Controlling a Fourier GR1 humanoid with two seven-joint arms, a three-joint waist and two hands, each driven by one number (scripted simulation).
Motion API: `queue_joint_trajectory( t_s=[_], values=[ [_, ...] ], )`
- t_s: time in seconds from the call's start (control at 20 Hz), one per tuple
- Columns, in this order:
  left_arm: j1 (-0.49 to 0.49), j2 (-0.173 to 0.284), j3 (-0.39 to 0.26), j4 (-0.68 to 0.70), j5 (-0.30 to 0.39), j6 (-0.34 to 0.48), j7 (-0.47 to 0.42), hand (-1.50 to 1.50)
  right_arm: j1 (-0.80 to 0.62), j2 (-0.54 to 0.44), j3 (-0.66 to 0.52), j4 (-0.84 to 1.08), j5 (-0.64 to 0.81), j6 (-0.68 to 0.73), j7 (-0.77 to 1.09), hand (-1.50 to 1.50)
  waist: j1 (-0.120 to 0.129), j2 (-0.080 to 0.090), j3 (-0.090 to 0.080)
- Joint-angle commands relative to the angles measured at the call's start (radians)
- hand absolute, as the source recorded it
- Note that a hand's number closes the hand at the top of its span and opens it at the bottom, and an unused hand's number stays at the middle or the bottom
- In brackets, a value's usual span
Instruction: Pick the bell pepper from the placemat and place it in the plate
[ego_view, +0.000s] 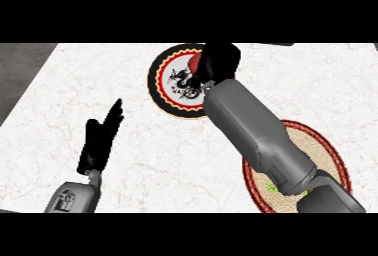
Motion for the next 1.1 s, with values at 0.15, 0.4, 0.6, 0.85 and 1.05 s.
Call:
queue_joint_trajectory(
  t_s=[0.15,0.4,0.6,0.85,1.05],
  values=[
    [-0.036,0.001,0.006,0.008,-0.010,0.004,0.011,0.00,0.006,0.003,-0.071,0.106,-0.244,0.028,-0.118,1.50,0.012,0.010,0.002],
    [0.016,-0.026,-0.019,-0.019,-0.015,0.013,-0.007,0.00,0.000,0.003,-0.068,0.181,-0.346,0.103,-0.189,-1.50,0.002,0.001,0.001],
    [0.030,-0.007,0.001,-0.014,-0.003,-0.003,-0.018,0.00,0.061,0.003,-0.039,0.155,-0.405,0.054,-0.385,-1.50,-0.011,-0.002,0.002],
    [0.024,-0.005,0.030,0.005,-0.011,0.030,-0.016,0.00,0.043,0.003,-0.148,0.023,-0.495,-0.148,-0.580,-1.50,-0.048,-0.006,0.004],
    [0.074,0.008,0.033,-0.005,0.016,-0.008,-0.035,0.00,0.119,0.003,-0.222,-0.073,-0.642,-0.284,-0.723,-1.50,-0.042,-0.010,0.004]
  ],
)
